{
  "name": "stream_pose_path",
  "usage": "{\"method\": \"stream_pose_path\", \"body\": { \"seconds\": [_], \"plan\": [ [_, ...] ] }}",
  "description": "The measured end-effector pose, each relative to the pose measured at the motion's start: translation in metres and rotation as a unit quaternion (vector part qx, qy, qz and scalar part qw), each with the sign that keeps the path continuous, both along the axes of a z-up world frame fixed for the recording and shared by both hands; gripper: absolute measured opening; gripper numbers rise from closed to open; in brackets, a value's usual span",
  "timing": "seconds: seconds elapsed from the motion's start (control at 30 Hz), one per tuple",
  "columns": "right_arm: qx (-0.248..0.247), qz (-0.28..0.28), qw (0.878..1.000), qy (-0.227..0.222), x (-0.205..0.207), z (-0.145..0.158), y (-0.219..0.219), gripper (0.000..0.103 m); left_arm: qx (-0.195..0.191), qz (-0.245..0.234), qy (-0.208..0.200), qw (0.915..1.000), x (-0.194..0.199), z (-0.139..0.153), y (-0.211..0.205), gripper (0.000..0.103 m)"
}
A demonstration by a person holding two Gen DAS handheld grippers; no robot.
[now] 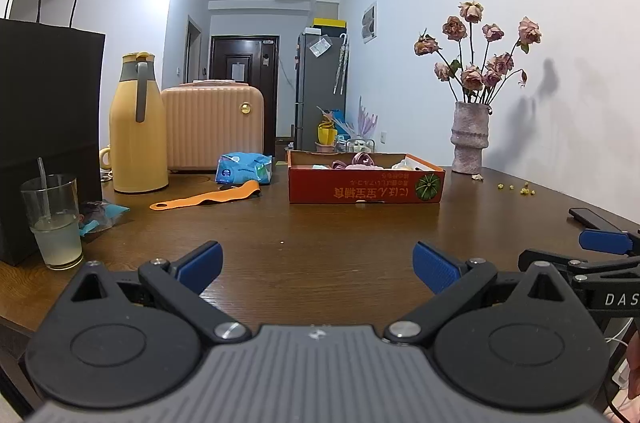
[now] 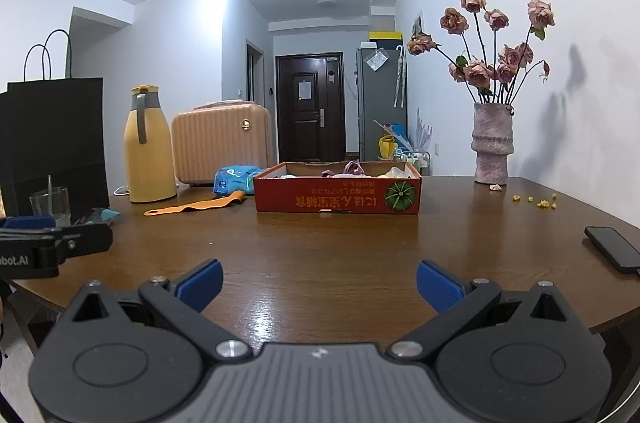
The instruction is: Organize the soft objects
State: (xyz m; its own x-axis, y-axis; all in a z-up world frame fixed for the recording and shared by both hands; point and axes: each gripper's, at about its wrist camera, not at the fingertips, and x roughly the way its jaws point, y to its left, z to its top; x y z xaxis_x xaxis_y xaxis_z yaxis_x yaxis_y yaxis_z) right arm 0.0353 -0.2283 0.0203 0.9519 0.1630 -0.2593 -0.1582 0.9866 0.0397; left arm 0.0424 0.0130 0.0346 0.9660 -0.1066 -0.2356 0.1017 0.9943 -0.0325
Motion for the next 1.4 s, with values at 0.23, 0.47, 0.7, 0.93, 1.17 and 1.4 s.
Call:
{"method": "stream_pose_path", "body": {
  "seconds": [0.23,0.47,0.7,0.93,1.17,1.4],
  "plan": [
    [0.000,0.000,1.000,0.003,0.0021,0.0002,-0.0004,0.103,0.000,-0.003,0.002,1.0000,0.0004,-0.0009,-0.0006,0.103],
    [-0.001,0.001,1.000,0.004,0.0028,-0.0003,0.0006,0.103,0.000,-0.003,0.002,1.0000,0.0009,-0.0014,-0.0002,0.103],
    [0.006,0.002,1.000,0.010,0.0048,-0.0009,-0.0016,0.103,0.001,-0.002,0.001,1.0000,0.0005,-0.0016,-0.0003,0.103],
    [0.005,0.002,1.000,0.012,0.0058,-0.0017,-0.0012,0.103,0.000,-0.003,0.002,1.0000,0.0006,-0.0017,-0.0004,0.103],
    [0.006,0.002,1.000,0.014,0.0058,-0.0036,-0.0006,0.103,0.001,-0.001,0.000,1.0000,0.0000,-0.0020,0.0000,0.103],
    [0.006,0.003,1.000,0.014,0.0054,-0.0044,-0.0004,0.103,0.002,-0.005,-0.002,1.0000,-0.0021,-0.0014,-0.0002,0.103]
  ]
}}
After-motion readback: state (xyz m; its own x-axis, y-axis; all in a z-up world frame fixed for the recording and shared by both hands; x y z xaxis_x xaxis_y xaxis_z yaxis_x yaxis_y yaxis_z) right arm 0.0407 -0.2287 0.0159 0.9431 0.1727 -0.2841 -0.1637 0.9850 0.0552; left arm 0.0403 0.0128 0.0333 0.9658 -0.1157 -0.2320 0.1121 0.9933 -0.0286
